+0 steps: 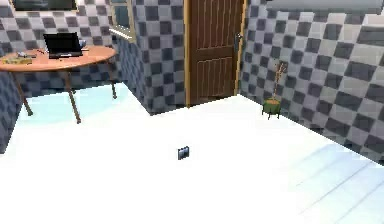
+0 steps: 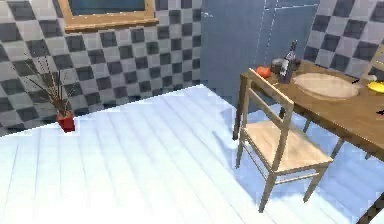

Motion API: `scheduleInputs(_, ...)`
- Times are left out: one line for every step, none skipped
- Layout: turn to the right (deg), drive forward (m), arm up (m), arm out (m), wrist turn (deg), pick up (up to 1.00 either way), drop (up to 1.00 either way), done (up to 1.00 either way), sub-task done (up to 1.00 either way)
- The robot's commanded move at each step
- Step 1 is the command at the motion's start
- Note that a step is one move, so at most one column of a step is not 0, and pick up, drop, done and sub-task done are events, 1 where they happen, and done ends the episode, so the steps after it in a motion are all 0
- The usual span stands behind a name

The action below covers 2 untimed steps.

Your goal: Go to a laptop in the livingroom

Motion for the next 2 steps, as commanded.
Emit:
scheduleInputs(-30.0, 0.0, 0.0, 0.0, 0.0, 0.0, 0.0, 0.0, 0.0)
scheduleInputs(0.0, 1.0, 0.0, 0.0, 0.0, 0.0, 0.0, 0.0, 0.0)
